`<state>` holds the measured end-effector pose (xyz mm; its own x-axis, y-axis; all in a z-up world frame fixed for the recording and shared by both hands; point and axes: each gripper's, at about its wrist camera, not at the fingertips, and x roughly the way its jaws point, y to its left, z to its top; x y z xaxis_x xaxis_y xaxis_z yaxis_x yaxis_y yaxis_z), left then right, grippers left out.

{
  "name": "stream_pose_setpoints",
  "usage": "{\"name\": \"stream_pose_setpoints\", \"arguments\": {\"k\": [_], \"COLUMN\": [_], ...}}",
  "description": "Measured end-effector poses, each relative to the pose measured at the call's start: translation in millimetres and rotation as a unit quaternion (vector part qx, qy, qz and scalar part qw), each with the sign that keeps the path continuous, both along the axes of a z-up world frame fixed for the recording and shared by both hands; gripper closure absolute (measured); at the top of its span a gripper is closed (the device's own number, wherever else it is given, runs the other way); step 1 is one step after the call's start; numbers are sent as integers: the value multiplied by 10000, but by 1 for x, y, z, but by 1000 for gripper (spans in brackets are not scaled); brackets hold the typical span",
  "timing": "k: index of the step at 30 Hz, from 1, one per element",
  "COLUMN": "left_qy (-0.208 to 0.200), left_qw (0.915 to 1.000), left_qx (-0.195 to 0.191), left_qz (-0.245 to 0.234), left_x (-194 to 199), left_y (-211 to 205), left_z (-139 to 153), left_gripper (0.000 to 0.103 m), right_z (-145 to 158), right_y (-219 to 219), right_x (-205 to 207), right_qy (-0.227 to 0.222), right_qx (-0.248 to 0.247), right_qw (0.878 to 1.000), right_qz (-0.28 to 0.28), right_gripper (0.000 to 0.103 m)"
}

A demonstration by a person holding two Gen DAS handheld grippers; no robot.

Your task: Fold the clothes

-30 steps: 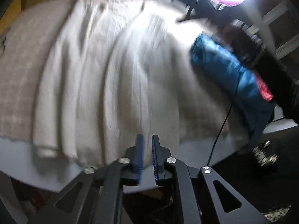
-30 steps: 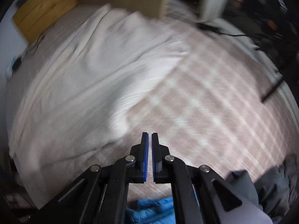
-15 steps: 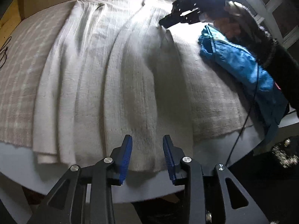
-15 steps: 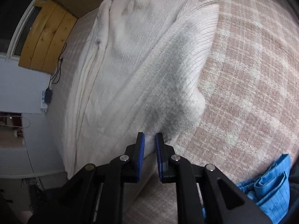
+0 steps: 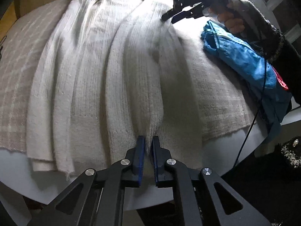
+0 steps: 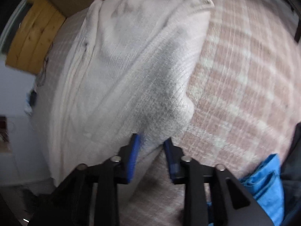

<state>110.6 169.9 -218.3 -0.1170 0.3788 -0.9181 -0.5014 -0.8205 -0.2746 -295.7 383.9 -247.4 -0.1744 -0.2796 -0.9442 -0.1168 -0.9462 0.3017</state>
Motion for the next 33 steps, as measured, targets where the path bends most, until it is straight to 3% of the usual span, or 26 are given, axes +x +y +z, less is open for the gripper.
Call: {"name": "stream_pose_setpoints", "arguments": {"k": [3,7,10,14,17,19,21,22,25,29,31,33], "left_qy": [127,390,-26,-445,-241,-166,-136,-121,72,221,303,384], "left_qw": [9998,9987,9990,9981,9986,9987,9993,9995,9993,9982,9979,9977], "left_qx": [111,142,15,318,474,477,351,283,-7,-384,-402,-348], "left_qz": [-48,-295,-448,-270,23,92,8,-76,-380,-413,-399,-433], "left_x": [5,18,20,25,23,21,24,27,39,44,46,48], "left_y": [2,19,33,17,-4,-4,10,20,44,59,61,59], "left_z": [17,34,10,12,29,30,25,23,17,4,3,3], "left_gripper": [96,99,90,85,84,80,68,62,56,56,56,59], "right_z": [13,27,19,2,11,20,27,28,20,11,3,-1], "right_y": [-6,-2,2,-7,1,10,19,25,40,73,76,67], "right_x": [-1,-7,-12,-13,-10,-9,-11,-14,-20,-27,-32,-30], "right_qy": [226,475,428,217,258,429,610,684,784,734,657,693], "right_qx": [519,684,755,1090,817,532,323,345,83,-212,-304,-567], "right_qw": [9981,9964,9962,9930,9961,9976,9976,9968,9955,9948,9952,9939], "right_qz": [235,169,93,404,218,58,-99,-235,-519,-674,-665,-639], "right_gripper": [98,99,99,97,94,86,56,55,55,55,55,62]}}
